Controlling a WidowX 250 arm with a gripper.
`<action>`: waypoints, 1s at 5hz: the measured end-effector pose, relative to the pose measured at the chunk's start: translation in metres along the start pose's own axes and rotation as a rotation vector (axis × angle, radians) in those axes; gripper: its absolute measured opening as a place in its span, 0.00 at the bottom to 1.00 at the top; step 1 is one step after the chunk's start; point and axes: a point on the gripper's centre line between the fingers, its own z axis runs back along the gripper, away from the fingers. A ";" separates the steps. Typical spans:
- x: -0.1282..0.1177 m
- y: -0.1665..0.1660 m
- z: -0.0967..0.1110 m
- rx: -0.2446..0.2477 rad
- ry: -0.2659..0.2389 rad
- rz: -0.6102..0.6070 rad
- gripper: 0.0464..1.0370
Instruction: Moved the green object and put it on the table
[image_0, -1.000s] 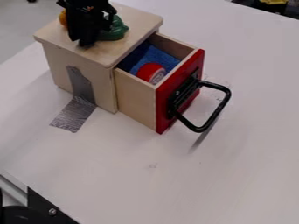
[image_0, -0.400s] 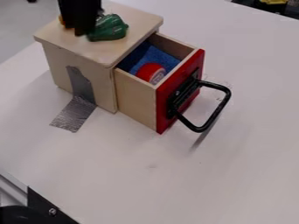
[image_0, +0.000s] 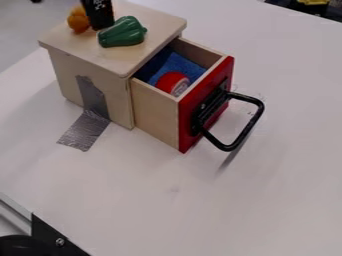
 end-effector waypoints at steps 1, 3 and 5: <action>-0.003 0.005 -0.029 -0.042 0.030 -0.003 0.96; 0.007 0.015 -0.045 -0.014 0.088 0.015 0.96; 0.022 0.008 -0.048 0.005 0.133 0.012 0.64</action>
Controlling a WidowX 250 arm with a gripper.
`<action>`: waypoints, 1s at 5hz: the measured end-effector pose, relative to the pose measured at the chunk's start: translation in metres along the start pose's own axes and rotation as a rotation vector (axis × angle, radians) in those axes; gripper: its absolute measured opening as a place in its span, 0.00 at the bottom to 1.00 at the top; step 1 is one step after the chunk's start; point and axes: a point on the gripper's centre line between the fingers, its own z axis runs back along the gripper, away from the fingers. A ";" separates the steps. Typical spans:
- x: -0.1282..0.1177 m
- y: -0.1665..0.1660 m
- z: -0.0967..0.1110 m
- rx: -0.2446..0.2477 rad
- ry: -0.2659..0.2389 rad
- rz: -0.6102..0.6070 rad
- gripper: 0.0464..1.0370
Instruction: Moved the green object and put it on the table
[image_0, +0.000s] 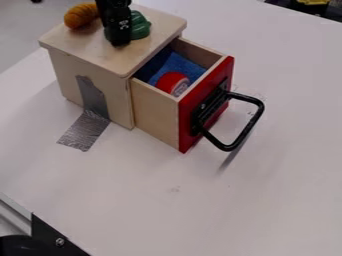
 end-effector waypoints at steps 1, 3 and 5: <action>-0.003 -0.004 -0.001 0.002 0.024 -0.002 0.54; -0.007 -0.026 0.014 -0.024 0.033 0.023 0.52; -0.034 -0.055 0.054 -0.021 -0.012 0.102 0.52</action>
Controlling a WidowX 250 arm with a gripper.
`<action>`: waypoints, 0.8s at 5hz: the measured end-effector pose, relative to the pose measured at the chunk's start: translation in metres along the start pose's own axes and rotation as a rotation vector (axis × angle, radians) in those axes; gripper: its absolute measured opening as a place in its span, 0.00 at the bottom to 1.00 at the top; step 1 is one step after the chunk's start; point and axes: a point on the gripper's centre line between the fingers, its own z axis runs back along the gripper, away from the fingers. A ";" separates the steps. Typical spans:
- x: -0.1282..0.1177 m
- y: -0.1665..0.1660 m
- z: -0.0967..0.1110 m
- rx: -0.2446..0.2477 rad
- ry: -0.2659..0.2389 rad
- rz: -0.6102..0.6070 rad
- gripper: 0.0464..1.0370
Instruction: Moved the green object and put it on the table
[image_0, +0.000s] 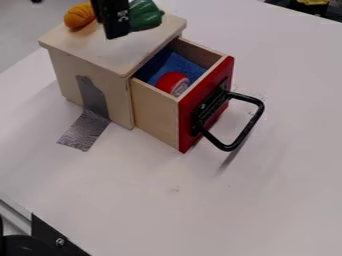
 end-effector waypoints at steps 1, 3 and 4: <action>-0.041 -0.007 -0.007 0.009 0.033 0.085 0.52; -0.124 -0.045 -0.053 0.037 0.147 0.342 0.52; -0.131 -0.050 -0.085 0.044 0.181 0.471 0.52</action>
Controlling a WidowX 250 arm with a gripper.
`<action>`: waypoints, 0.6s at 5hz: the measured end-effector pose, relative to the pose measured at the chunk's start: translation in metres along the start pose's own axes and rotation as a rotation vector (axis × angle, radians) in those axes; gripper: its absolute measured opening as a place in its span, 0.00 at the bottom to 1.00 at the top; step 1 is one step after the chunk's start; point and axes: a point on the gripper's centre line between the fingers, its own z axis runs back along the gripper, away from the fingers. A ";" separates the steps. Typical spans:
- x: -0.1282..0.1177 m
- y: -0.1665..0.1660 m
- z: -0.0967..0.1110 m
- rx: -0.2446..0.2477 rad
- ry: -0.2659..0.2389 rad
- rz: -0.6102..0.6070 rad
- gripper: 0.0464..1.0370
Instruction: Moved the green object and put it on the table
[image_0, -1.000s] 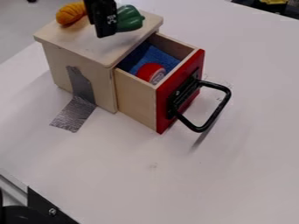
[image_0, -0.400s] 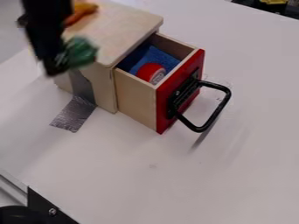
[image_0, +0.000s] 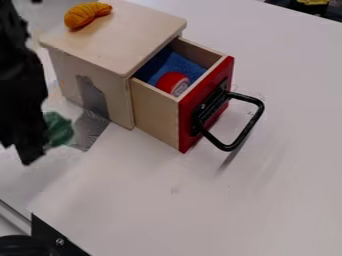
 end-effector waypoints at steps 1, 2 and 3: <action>0.016 -0.004 -0.032 -0.011 0.015 0.060 0.52; 0.034 -0.010 -0.045 -0.023 0.019 0.029 0.52; 0.040 -0.016 -0.043 -0.010 0.021 0.017 0.58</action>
